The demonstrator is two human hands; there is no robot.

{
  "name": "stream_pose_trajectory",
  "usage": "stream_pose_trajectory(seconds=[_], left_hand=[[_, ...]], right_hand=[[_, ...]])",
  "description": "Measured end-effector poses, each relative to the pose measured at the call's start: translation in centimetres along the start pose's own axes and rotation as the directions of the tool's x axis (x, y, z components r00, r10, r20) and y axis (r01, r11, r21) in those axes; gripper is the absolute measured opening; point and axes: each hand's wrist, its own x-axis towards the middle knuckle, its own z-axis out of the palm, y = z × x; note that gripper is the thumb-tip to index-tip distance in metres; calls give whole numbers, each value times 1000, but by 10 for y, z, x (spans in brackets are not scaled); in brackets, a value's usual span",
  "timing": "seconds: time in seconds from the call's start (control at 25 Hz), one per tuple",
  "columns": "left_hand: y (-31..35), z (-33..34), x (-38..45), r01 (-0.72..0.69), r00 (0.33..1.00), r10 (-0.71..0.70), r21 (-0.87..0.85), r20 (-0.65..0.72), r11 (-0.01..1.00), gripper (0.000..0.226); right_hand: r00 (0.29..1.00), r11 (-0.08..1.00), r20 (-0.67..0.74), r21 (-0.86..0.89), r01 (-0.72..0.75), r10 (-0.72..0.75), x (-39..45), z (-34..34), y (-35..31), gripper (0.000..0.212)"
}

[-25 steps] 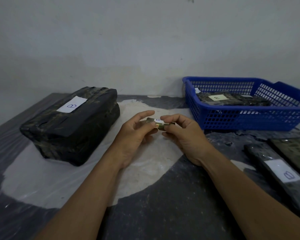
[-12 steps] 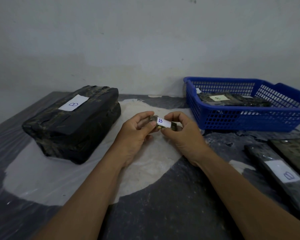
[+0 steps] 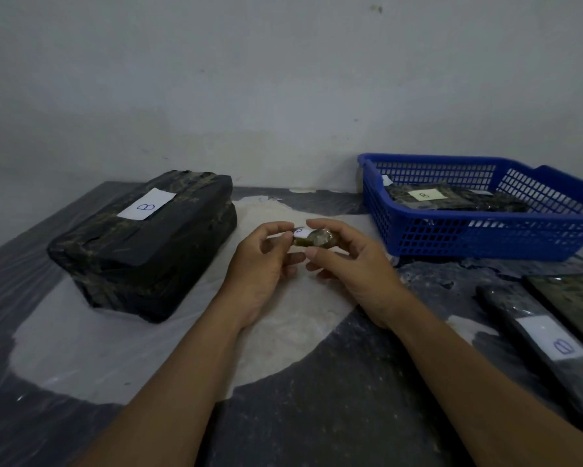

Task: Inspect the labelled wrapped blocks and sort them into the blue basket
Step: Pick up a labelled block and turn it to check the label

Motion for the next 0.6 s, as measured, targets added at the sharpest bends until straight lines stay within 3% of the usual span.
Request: stream_pose_trajectory(seconds=[0.36,0.48,0.6], left_hand=[[0,2,-2,-70,997,64,153,45,986,26],[1,2,-4,-45,987,34,66,159,997,30],[-3,-1,-3,-145,972,113,144,205,979,35]], right_hand=[[1000,1000,-27,-2,6,-6,3,0,4,22],[999,1000,-52,2,-2,2,4,-1,5,22],[999,1000,-53,18,-9,10,5,-2,6,24]])
